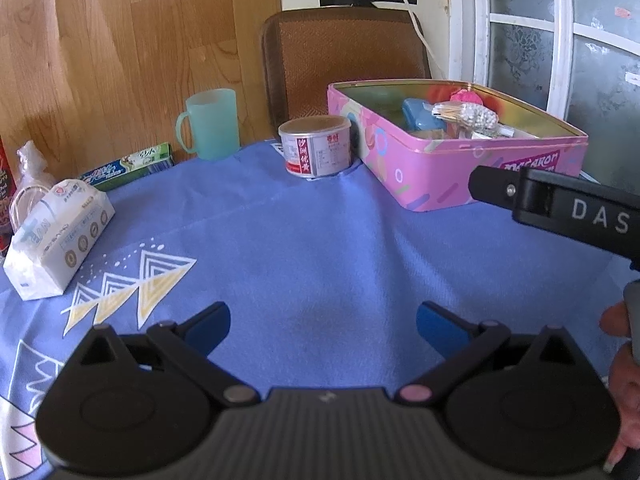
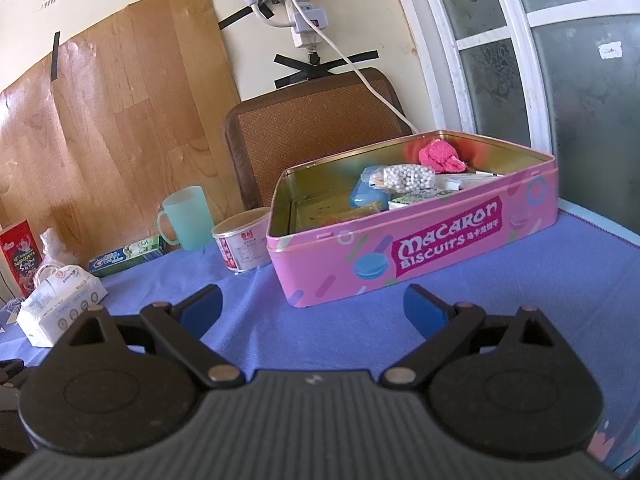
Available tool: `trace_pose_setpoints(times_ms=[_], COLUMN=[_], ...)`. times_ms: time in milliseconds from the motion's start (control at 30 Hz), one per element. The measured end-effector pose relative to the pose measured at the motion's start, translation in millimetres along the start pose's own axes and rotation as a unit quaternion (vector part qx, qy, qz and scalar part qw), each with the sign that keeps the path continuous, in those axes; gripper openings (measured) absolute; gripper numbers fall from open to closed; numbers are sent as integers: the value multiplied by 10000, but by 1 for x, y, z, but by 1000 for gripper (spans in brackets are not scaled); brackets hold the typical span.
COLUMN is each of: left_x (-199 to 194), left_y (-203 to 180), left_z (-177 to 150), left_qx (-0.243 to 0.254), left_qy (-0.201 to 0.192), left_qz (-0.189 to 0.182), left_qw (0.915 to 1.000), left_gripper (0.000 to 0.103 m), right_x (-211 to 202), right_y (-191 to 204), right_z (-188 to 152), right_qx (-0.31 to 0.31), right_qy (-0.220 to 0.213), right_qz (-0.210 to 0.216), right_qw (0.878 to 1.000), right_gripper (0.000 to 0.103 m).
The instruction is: Organize soft objects
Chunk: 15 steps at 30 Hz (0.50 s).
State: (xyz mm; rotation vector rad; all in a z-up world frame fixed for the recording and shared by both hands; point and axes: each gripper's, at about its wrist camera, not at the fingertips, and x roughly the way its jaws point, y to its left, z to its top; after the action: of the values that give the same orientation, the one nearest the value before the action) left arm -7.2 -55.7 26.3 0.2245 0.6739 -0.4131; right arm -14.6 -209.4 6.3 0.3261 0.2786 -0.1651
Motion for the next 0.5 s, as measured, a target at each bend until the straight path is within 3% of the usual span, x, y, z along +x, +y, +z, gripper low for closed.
trace_pose_setpoints(times_ms=[500], left_x=[2], left_y=[1], left_z=[1], left_qx=[-68], left_qy=[61], left_qz=[-30], left_qw=[10000], left_gripper=[103], right_x=[-2], right_y=[-2], right_z=[-1], right_qx=[32], right_qy=[-10], right_qz=[6], right_qw=[10000], right_gripper=[99])
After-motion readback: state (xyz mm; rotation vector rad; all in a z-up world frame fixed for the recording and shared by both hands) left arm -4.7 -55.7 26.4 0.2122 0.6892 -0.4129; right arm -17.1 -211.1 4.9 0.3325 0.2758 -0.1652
